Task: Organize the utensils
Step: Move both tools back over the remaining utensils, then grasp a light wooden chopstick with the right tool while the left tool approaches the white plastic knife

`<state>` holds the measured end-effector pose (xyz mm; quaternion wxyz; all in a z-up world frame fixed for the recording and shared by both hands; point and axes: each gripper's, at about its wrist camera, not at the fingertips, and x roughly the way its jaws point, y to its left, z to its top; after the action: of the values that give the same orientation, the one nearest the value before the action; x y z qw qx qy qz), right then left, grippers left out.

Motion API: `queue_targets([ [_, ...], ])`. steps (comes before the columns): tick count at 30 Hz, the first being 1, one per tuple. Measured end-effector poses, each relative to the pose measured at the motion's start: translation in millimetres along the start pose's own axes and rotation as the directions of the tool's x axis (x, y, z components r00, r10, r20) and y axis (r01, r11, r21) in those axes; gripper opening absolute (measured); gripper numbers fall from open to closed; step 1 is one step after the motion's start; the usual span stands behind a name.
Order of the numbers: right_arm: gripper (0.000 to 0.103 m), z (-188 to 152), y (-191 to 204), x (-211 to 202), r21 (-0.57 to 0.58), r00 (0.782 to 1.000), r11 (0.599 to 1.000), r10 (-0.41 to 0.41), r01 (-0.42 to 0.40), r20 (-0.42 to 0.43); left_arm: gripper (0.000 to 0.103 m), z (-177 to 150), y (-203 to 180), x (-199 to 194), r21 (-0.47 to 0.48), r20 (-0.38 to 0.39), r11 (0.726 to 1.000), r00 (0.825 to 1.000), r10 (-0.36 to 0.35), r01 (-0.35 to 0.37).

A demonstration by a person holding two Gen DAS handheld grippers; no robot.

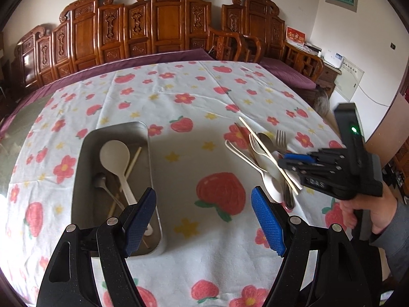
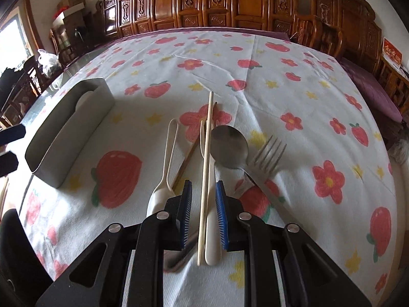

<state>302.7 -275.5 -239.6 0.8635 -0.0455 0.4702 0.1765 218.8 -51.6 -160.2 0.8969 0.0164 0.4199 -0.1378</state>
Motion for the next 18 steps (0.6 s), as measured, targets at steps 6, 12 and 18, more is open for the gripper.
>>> queue_targets([
  [6,0.010,9.8,6.7,16.7,-0.016,0.999,0.999,-0.033,0.032,-0.035,0.073,-4.0,-1.6,3.8,0.002,-0.012,1.000,1.000,-0.007,0.007],
  [12,0.006,6.9,8.4,4.5,0.001,1.000,1.000,0.029,-0.029,-0.009,0.074,-5.5,-3.8,7.0,0.008,-0.022,1.000,1.000,-0.013,0.013],
  [18,0.006,-4.2,8.8,-30.0,0.008,0.998,0.999,0.048,-0.049,0.029,0.073,-6.3,-14.9,12.1,0.026,-0.032,0.999,0.999,-0.020,0.021],
])
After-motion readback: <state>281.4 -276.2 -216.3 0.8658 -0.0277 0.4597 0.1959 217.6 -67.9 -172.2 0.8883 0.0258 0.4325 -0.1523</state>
